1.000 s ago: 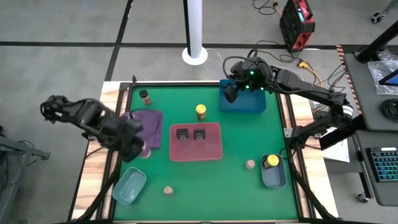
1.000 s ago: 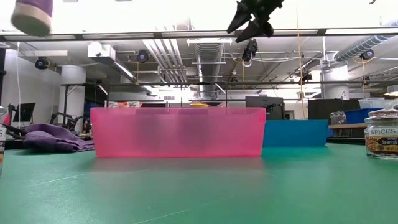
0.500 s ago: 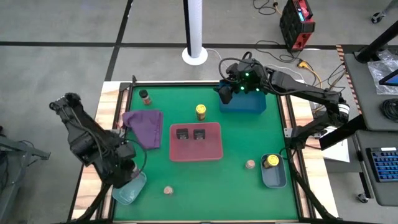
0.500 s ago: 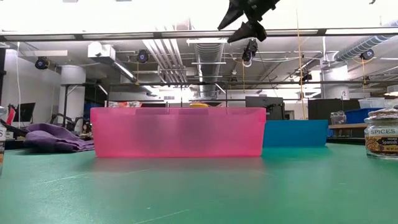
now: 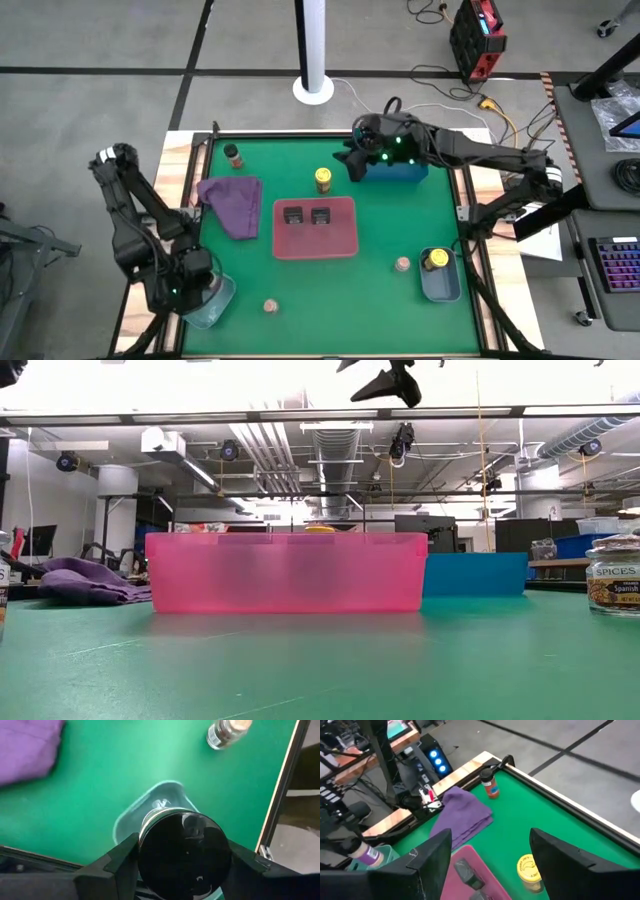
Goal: Sort spices by type
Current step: Put the right black seasoning bottle into the light blue bin
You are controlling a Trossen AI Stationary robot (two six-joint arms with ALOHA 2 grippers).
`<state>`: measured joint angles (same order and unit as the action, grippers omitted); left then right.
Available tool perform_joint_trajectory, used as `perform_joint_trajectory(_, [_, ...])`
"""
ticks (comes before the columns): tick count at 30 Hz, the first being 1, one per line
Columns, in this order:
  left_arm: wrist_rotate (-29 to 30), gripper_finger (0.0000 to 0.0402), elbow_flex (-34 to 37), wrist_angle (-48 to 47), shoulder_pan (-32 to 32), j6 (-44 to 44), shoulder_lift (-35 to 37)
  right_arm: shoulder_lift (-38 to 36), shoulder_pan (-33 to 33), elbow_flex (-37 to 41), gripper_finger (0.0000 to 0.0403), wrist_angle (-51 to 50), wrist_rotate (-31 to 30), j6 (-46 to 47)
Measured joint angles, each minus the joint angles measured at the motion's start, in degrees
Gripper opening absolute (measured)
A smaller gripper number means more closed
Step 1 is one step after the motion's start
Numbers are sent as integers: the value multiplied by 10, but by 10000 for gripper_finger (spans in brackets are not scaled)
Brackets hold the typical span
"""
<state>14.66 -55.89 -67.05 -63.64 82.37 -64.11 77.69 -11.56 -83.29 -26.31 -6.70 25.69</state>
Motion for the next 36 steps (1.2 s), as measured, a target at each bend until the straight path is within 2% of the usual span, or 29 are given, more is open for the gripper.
perform_joint_trajectory(3, [0, 196, 13, 20, -13, 9, -8, -1, 25, 0, 261, 2, -41, 0])
perform_joint_trajectory(7, [6, 196, 29, 46, -23, 8, -23, -2, 38, 0, 265, 3, -62, 9])
perform_joint_trajectory(22, [29, 196, 47, 58, -30, 10, -75, -3, 41, 0, 247, 5, -65, 19])
perform_joint_trajectory(36, [3, 196, 73, 106, -30, 24, -84, -3, 41, 0, 271, 5, -65, 14])
